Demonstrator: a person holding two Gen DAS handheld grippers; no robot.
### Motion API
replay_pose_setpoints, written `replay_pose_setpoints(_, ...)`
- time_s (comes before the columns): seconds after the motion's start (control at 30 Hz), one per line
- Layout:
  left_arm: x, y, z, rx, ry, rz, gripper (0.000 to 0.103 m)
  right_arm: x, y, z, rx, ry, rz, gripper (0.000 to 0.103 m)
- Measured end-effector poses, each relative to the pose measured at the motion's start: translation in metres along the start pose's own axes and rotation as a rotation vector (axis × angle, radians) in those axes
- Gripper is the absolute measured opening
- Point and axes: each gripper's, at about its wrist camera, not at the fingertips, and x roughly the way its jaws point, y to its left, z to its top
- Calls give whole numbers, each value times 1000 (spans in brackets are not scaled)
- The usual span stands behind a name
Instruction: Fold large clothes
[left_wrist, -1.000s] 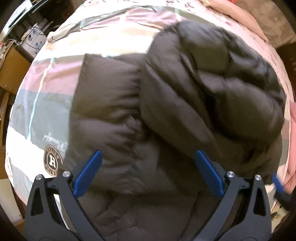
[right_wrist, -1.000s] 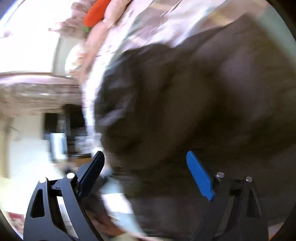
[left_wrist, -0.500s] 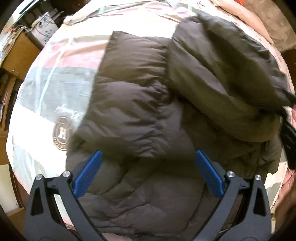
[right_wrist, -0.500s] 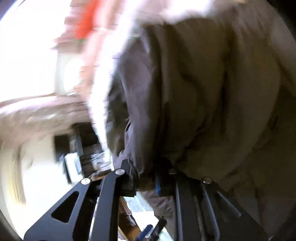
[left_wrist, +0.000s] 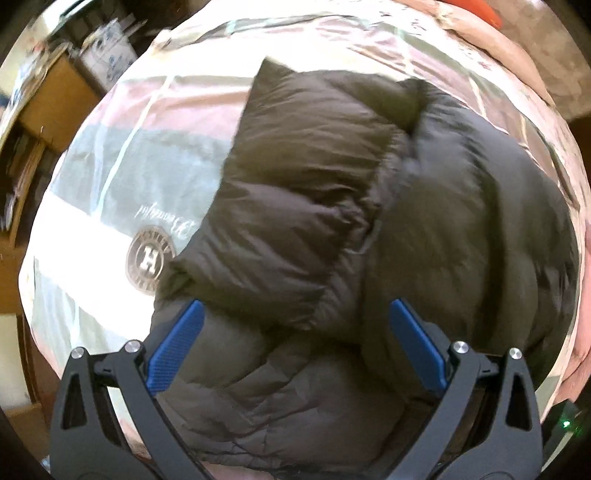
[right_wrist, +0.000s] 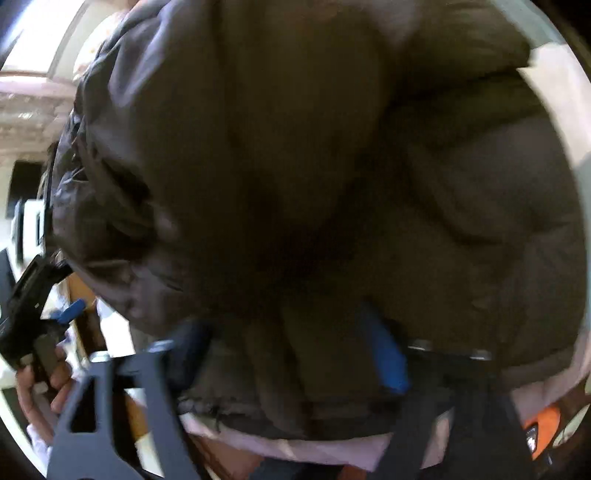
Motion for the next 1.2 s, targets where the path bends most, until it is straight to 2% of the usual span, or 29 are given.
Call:
replay_pose_setpoints(0.1,-8,-22,1,64,-36,13,101,-25,-3,-1,33,-97,-45,90)
replay_pose_setpoints(0.2,-21,-45,4,119,-90,13,101,-59,14,5,-8,-228,-60,82)
replay_pose_setpoints(0.3,-33,-67,8,166,-135,1,101,-98,39,13,-71,-396,-31,82)
replay_pose_setpoints(0.37,-37,-81,10,195,-149,-6,101,-116,53,28,-103,-476,-1,81)
replay_pose_setpoints(0.4,-36,-90,11,211,-152,-13,101,-121,56,36,-119,-487,27,81)
replay_pose_setpoints(0.47,-30,-102,10,239,-145,-15,101,-113,74,60,-135,-457,90,78)
replay_pose_setpoints(0.5,-20,-111,10,261,-123,31,101,-101,79,66,-137,-428,102,74)
replay_pose_setpoints(0.53,-10,-114,8,266,-104,70,101,-81,81,86,-138,-373,100,65)
replay_pose_setpoints(0.57,-1,-115,7,264,-84,87,101,-63,82,86,-127,-331,84,59)
replay_pose_setpoints(0.63,23,-115,5,256,-28,110,101,-23,75,100,-61,-231,40,56)
replay_pose_setpoints(0.7,41,-112,2,254,17,153,101,1,64,110,3,-195,-18,52)
replay_pose_setpoints(0.77,55,-106,-1,239,57,144,101,12,50,111,10,-191,-83,52)
replay_pose_setpoints(0.9,70,-100,-8,229,106,129,101,13,49,101,-44,-175,-137,52)
replay_pose_setpoints(0.97,61,-98,-9,222,98,114,101,-5,57,94,-48,-198,-115,52)
replay_pose_setpoints(1.07,36,-90,-14,213,40,76,101,-33,57,72,-95,-271,-53,54)
replay_pose_setpoints(1.2,41,-92,-28,257,52,94,101,-16,56,51,-182,-212,-113,54)
